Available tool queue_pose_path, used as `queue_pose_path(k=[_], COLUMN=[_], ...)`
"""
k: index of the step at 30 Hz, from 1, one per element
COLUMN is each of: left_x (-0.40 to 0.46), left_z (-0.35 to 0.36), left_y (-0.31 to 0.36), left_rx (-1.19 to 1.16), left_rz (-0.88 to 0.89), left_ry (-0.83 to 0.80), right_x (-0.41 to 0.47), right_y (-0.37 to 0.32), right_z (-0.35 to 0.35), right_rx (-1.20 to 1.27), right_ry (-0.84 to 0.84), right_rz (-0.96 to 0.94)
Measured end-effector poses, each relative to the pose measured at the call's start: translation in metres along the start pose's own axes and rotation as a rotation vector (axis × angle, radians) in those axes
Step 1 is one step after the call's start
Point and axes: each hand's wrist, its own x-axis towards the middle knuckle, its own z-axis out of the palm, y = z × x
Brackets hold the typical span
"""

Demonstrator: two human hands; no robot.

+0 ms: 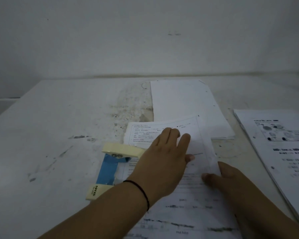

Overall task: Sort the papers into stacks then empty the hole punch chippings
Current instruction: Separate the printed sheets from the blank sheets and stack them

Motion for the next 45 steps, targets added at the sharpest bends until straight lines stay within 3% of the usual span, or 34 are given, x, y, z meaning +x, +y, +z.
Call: queue_pose_path(k=[6, 12, 16, 18, 26, 45], left_x=[0.003, 0.008, 0.003, 0.001, -0.001, -0.002], left_z=[-0.012, -0.045, -0.07, -0.075, -0.083, -0.08], left_y=[0.0, -0.005, -0.009, -0.008, -0.009, -0.011], left_rx=[-0.045, -0.348, -0.727, -0.796, -0.926, -0.979], left_rz=[-0.038, -0.139, -0.327, -0.362, -0.397, -0.396], left_ry=[-0.057, -0.009, 0.036, 0.005, 0.009, 0.037], right_x=[-0.004, -0.009, -0.011, -0.013, -0.01, -0.008], right_y=[-0.001, -0.005, -0.006, -0.006, -0.006, -0.005], right_z=[0.0, -0.004, -0.005, -0.004, 0.003, -0.027], right_rx=[0.064, 0.106, 0.197, 0.203, 0.19, 0.167], right_ry=[0.019, -0.025, -0.029, -0.018, 0.032, 0.159], right_rz=[-0.045, -0.063, -0.049, -0.063, -0.067, -0.131])
